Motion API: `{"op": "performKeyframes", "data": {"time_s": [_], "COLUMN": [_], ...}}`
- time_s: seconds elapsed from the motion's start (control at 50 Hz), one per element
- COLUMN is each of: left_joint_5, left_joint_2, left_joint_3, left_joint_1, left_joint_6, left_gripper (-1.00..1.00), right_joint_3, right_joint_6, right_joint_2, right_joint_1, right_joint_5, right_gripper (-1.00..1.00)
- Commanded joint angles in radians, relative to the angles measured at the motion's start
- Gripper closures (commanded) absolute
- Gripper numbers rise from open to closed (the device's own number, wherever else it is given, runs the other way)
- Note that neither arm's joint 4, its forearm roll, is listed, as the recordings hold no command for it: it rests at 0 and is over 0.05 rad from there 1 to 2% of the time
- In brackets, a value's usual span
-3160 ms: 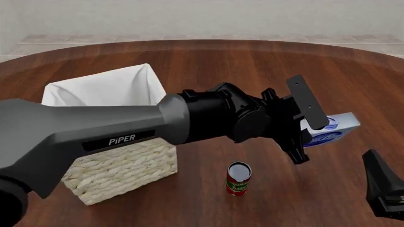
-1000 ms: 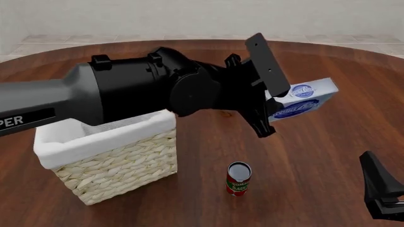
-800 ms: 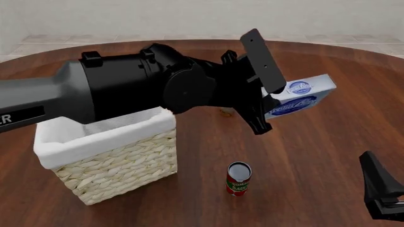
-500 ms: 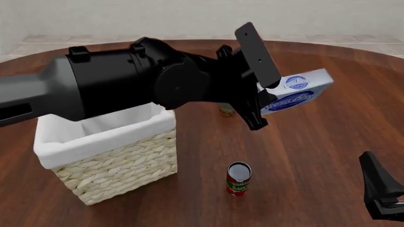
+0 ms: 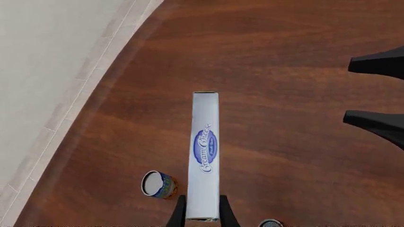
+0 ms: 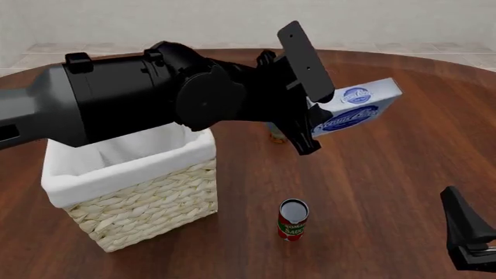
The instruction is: Pick up the cream cheese box, and put it in the basket.
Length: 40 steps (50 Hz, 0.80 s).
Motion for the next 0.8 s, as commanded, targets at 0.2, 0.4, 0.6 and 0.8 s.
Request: {"op": "performKeyframes", "data": {"time_s": [0.2,0.4,0.6,0.8], "left_joint_5": [0.015,0.019,0.018,0.023], "left_joint_2": [-0.026,-0.038,-0.047,-0.062], "left_joint_3": [-0.012,-0.007,-0.004,0.006], "left_joint_1": [0.027,0.043,0.059,0.085], "left_joint_6": [0.023,0.026,0.033,0.037], "left_gripper": [1.0,1.0,1.0,1.0], "right_joint_3": [0.0,0.0,0.0,0.001], "right_joint_6": [-0.011,-0.018,-0.024,-0.031], "right_joint_2": [0.0,0.0,0.0,0.0], "right_joint_1": [0.006,0.011,0.013,0.017], "right_joint_5": [0.001,0.0,0.0,0.001], "right_gripper": [-1.0,-1.0,-1.0,-1.0]}}
